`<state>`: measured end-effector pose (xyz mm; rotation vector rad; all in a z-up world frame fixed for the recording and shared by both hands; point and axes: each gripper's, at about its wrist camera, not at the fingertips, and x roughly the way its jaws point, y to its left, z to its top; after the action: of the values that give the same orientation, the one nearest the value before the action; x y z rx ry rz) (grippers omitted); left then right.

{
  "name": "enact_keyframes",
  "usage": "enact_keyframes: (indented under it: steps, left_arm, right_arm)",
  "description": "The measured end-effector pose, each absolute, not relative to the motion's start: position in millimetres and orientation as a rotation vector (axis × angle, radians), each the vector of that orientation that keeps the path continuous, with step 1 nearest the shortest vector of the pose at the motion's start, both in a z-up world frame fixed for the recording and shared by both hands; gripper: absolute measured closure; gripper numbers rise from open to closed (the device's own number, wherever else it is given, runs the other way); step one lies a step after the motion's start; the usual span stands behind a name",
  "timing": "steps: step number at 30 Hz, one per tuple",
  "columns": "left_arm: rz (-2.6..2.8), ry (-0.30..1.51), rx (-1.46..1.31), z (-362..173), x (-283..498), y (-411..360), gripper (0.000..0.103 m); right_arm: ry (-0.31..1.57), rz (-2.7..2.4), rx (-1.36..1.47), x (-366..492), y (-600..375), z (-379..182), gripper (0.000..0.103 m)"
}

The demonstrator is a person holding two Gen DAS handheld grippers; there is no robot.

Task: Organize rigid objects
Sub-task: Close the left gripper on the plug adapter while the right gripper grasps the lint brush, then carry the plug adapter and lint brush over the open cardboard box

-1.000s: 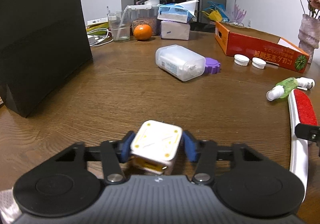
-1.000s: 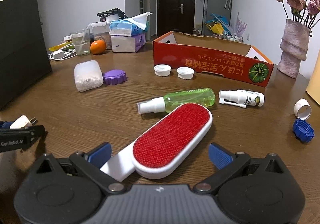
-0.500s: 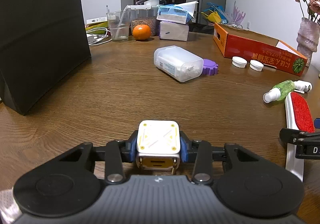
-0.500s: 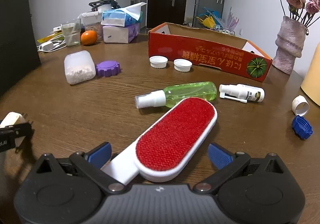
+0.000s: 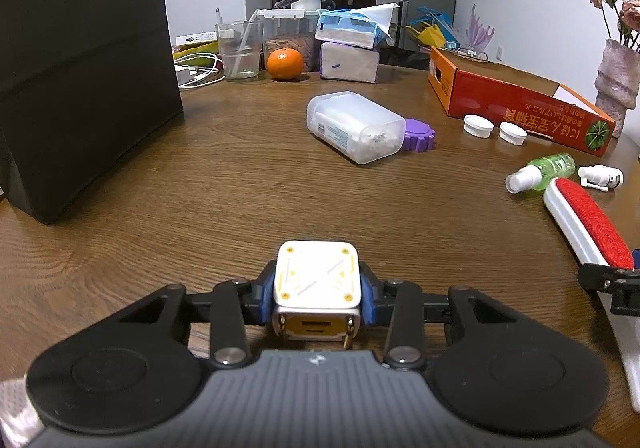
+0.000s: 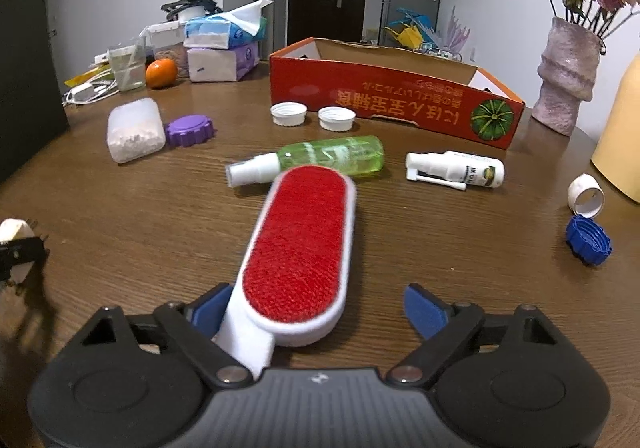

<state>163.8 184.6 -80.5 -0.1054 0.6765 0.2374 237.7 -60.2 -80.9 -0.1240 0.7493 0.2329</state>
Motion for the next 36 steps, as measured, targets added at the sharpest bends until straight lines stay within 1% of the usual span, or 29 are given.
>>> enact_keyframes:
  steps: [7,9,10,36]
  left_arm:
    - [0.234,0.683,-0.116,-79.6,166.5,180.3,0.063]
    - [0.233,0.684,-0.118,-79.2,167.0,179.0,0.063]
    - [0.234,0.685,-0.119,-79.0,167.3,178.5,0.063]
    - [0.181,0.636,-0.092,-53.0,170.7,137.8,0.063]
  right_arm:
    - [0.728,0.267,-0.082,243.0,-63.3,-82.7,0.03]
    - [0.722,0.292,-0.084,242.2,-62.7,-81.8,0.039]
    - [0.719,0.3,-0.084,241.0,-62.8,-81.3,0.048]
    - [0.632,0.342,-0.004,227.7,-87.9,-61.9,0.048]
